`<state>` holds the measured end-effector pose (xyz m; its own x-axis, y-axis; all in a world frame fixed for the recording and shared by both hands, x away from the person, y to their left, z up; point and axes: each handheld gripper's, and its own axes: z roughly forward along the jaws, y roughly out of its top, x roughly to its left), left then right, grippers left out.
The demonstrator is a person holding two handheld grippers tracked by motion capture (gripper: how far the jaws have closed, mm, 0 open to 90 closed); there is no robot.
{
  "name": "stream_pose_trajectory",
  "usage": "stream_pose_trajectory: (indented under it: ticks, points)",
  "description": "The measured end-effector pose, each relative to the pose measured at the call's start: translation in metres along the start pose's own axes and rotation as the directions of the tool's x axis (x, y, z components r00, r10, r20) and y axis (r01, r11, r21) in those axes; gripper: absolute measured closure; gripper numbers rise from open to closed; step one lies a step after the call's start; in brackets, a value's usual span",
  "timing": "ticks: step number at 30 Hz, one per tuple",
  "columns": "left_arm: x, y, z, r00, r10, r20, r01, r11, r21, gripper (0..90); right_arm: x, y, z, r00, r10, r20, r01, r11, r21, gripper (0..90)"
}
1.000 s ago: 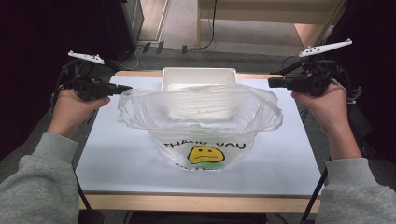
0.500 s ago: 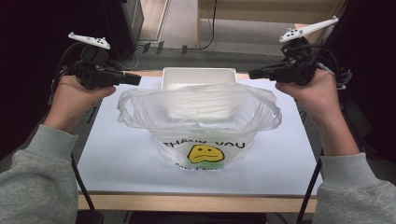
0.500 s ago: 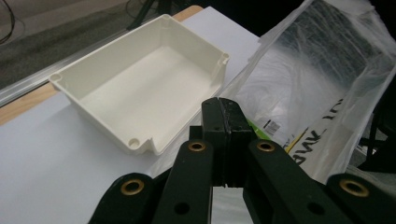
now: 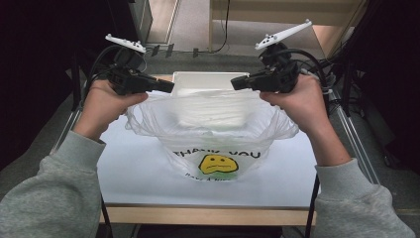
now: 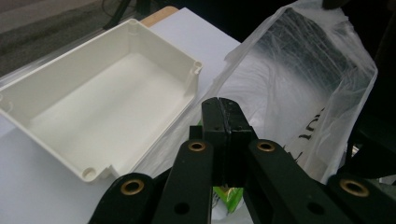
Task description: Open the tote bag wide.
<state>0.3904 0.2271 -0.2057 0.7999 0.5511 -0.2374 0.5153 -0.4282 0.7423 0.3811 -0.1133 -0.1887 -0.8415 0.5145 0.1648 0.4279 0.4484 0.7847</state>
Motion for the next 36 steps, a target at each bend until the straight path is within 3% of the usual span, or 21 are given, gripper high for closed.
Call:
stream_pose_trajectory:
  ticks: [6,13,22,28,36]
  points:
    - [-0.007,0.003,0.018,0.9999,0.013,0.01,-0.013,0.9998,0.014,90.0,0.003,-0.002,0.018,1.0,-0.008,-0.004,0.008,1.0,0.015,90.0]
    - [-0.008,-0.011,0.036,0.9997,-0.008,-0.021,0.009,0.9986,0.052,90.0,0.001,-0.023,0.034,0.9998,0.005,0.021,-0.006,0.998,0.065,90.0]
    - [-0.003,-0.028,0.057,1.0,0.005,-0.008,-0.005,0.9979,0.065,90.0,-0.015,-0.05,0.048,0.9985,0.042,0.033,-0.046,0.993,0.104,90.0]
    - [0.003,-0.041,0.073,0.9997,-0.023,-0.005,0.023,0.9961,0.086,90.0,-0.022,-0.065,0.055,0.9974,0.064,0.034,-0.067,0.991,0.112,90.0]
    - [0.006,-0.057,0.088,0.9996,-0.027,-0.005,0.027,0.9935,0.11,90.0,-0.03,-0.084,0.063,0.9949,0.095,0.034,-0.099,0.987,0.125,90.0]
